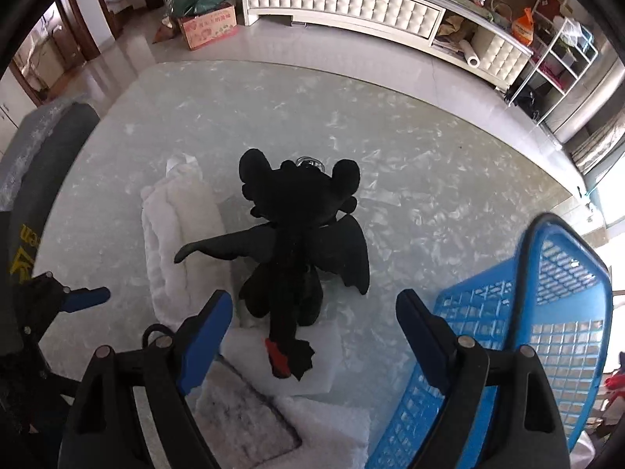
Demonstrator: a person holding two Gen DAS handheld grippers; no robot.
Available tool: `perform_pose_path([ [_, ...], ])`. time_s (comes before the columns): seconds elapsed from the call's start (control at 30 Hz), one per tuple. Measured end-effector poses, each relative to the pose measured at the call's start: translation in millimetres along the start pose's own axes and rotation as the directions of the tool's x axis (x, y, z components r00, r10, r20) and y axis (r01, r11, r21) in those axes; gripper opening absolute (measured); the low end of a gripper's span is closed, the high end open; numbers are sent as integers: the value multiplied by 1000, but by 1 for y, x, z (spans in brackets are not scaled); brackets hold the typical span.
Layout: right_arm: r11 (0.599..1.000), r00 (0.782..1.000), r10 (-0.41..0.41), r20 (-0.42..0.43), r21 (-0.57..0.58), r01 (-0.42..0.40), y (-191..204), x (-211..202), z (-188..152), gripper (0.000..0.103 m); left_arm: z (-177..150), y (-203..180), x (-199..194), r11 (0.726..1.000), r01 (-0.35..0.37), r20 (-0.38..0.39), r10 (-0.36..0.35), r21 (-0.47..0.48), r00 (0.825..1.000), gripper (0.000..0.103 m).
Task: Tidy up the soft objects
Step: 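Reach the right gripper to the black plush dragon and grasp it, then carry the black plush dragon with the right gripper over the blue basket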
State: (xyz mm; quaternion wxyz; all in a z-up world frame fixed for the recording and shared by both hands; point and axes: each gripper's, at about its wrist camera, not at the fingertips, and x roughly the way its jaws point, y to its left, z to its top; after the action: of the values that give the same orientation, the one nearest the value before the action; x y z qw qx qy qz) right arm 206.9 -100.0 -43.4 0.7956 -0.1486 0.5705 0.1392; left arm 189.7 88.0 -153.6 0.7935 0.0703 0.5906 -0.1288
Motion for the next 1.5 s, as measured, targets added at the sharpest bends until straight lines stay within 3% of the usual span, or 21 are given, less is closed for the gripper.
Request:
perform_pose_path([
  [0.07, 1000, 1000, -3, -7, -10, 3, 5, 4, 3, 86, 1, 0, 4, 1000, -4, -4, 4, -1, 1000, 71],
  [0.2, 1000, 1000, 3, -26, -6, -3, 12, 22, 11, 86, 3, 5, 15, 999, 22, -35, -23, -34, 999, 43],
  [0.43, 999, 995, 27, -92, 39, -24, 12, 51, 18, 86, 5, 16, 17, 996, 42, -33, -45, -76, 998, 14],
  [0.47, 999, 995, 23, -96, 38, -20, 13, 54, 19, 86, 6, 17, 17, 996, 51, -36, -54, -79, 998, 5],
  [0.63, 999, 991, 15, -130, 48, -9, 14, 70, 27, 86, 4, 35, 14, 993, 62, -38, -66, -98, 997, 4],
  [0.67, 998, 990, 26, -138, 54, -18, 13, 75, 28, 82, 4, 37, 11, 993, 63, -27, -66, -101, 997, 4],
  [0.7, 998, 989, 37, -140, 59, -29, 12, 80, 29, 70, 5, 40, 7, 992, 71, -13, -73, -105, 997, 4],
  [0.8, 997, 988, 43, -150, 76, -32, 9, 90, 30, 58, 4, 48, -15, 990, 90, 31, -88, -104, 996, 4],
  [1.0, 998, 993, 36, -117, 50, -30, 11, 89, 26, 47, 0, 53, -38, 995, 47, 82, -39, -91, 996, 4],
  [1.23, 999, 997, 52, -52, 7, -52, 18, 60, 21, 44, 9, 51, -47, 994, -11, 128, 25, -105, 991, 4],
  [1.5, 997, 997, 72, 37, -23, -71, 22, 4, 8, 43, 10, 38, -69, 992, -3, 197, 29, -127, 980, 4],
])
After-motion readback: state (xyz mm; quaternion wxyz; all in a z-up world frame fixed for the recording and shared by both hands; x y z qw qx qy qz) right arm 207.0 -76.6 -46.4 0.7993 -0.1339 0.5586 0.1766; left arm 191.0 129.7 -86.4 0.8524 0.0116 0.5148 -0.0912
